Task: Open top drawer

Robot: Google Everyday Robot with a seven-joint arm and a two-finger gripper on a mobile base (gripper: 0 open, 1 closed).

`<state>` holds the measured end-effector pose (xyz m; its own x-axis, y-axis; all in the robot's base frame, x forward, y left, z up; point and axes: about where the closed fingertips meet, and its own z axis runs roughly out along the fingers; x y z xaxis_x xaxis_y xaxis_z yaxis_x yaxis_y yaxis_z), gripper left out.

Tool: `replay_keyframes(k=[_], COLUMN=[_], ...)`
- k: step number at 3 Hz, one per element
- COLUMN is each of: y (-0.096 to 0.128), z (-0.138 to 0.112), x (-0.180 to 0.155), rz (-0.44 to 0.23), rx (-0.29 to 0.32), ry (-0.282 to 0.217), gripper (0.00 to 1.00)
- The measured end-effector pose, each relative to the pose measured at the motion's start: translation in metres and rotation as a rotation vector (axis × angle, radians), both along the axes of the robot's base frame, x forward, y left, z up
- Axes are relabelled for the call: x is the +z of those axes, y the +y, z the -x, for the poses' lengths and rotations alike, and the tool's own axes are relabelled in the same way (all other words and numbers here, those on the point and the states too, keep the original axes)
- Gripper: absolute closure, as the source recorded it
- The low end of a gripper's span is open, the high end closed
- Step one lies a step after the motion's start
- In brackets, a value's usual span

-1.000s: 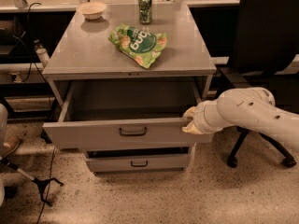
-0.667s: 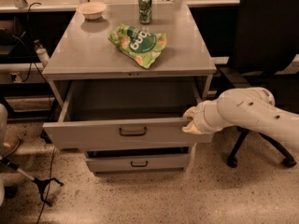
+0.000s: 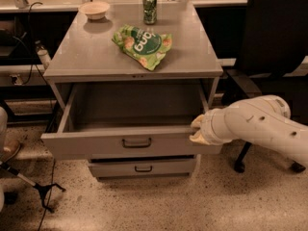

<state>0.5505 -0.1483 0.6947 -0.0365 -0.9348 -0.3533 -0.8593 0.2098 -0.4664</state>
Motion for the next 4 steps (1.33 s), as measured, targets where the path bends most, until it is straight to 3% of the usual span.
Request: replay_keyframes(k=[2,4], y=[-0.004,-0.002], z=[0.016,0.015], x=[0.005,0.006], rz=[-0.004,-0.001], rx=[-0.037,-0.03], ry=[0.002,-0.001], gripper=[0.98,0.51])
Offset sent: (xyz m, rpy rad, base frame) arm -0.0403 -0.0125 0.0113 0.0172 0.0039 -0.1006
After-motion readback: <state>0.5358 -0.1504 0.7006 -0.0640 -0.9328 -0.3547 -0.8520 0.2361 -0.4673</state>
